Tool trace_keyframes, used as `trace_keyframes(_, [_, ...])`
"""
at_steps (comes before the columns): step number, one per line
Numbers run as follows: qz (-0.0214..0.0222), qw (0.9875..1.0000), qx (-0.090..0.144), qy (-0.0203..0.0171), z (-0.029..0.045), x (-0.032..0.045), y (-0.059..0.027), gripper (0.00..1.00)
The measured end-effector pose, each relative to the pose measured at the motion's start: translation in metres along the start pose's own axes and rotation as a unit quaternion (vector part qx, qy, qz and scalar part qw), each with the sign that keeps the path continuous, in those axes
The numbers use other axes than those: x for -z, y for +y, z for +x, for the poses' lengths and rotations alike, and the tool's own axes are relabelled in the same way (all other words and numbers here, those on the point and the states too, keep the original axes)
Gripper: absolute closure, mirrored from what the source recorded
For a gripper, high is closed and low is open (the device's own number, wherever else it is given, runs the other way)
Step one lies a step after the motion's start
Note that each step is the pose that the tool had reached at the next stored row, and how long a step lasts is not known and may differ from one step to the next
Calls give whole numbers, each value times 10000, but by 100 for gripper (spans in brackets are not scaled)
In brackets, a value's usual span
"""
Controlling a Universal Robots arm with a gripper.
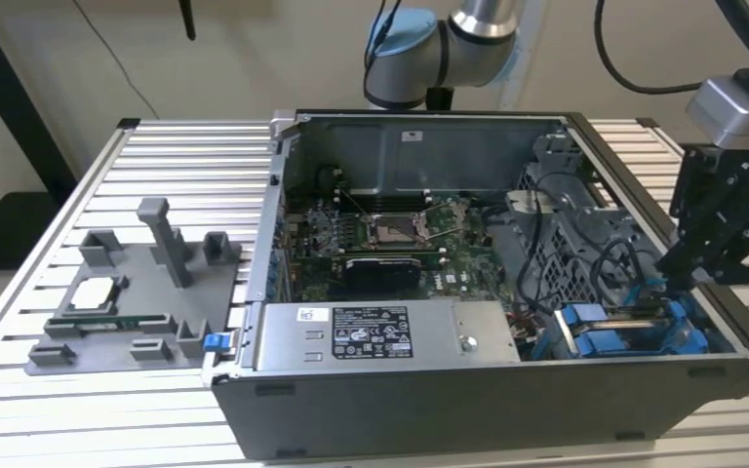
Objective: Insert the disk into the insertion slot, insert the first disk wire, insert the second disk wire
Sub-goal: 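Insert the second disk wire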
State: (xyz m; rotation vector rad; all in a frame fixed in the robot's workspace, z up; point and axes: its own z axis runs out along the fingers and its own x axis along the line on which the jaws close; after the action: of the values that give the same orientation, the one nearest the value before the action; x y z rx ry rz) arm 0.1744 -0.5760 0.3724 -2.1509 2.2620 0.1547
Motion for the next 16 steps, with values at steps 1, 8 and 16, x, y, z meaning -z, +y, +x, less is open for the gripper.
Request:
trace_keyframes(1, [0, 10000, 0, 0, -7, 1, -22, 0])
trace_keyframes(8, [0, 10000, 0, -1, -71, 59, -95, 0])
trace_keyframes(16, [0, 10000, 0, -1, -195, 25, -165, 0])
